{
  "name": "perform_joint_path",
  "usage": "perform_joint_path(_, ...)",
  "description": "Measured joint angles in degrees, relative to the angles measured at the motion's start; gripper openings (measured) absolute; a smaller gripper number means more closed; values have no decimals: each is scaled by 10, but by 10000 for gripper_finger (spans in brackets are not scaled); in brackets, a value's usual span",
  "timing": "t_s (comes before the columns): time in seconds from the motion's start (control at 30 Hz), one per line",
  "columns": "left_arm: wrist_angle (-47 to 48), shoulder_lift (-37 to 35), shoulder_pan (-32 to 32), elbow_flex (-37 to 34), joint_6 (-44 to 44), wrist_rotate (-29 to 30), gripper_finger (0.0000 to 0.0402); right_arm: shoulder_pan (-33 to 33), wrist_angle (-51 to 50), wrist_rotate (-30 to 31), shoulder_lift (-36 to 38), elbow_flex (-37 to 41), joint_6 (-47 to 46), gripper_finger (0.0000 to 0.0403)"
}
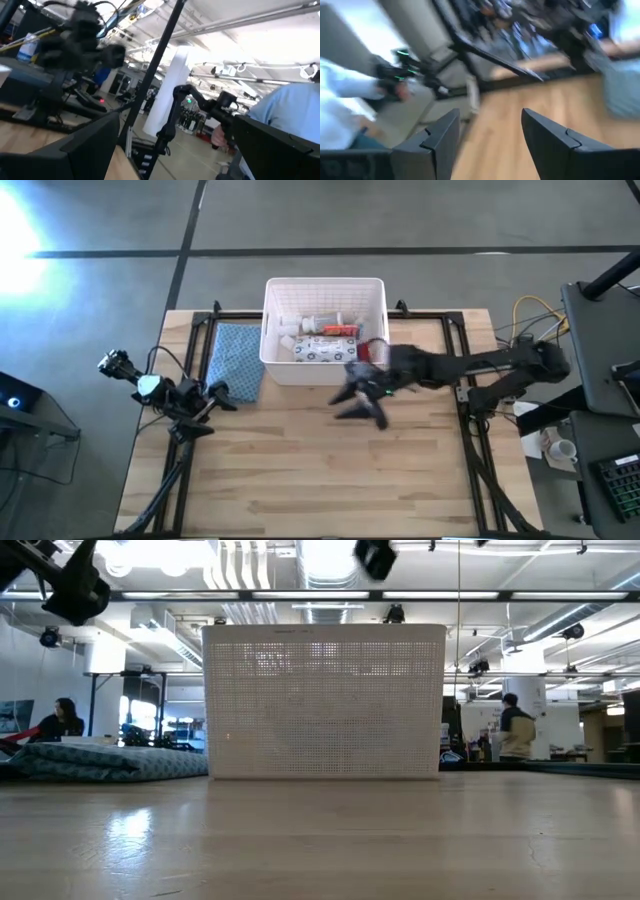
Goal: Pick & place medical supplies in basket/bin
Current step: Return to Home Position
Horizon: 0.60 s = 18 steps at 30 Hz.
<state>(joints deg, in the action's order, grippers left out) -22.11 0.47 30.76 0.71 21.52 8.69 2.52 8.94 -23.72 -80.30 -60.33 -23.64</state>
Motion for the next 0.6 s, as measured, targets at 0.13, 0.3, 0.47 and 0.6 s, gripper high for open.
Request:
perform_joint_path(0.13,4,4,0,0,44,6,363,1,45,-8,95,92,12,201)
perform_joint_path(0.3,3,15,0,0,94,6,363,-6,44,30,213,184,58,201)
perform_joint_path(0.47,5,21,0,-1,84,7,363,-9,141,14,266,278,45,201)
perform_joint_path(0.6,2,38,0,0,27,38,363,-7,240,-10,271,335,22,201)
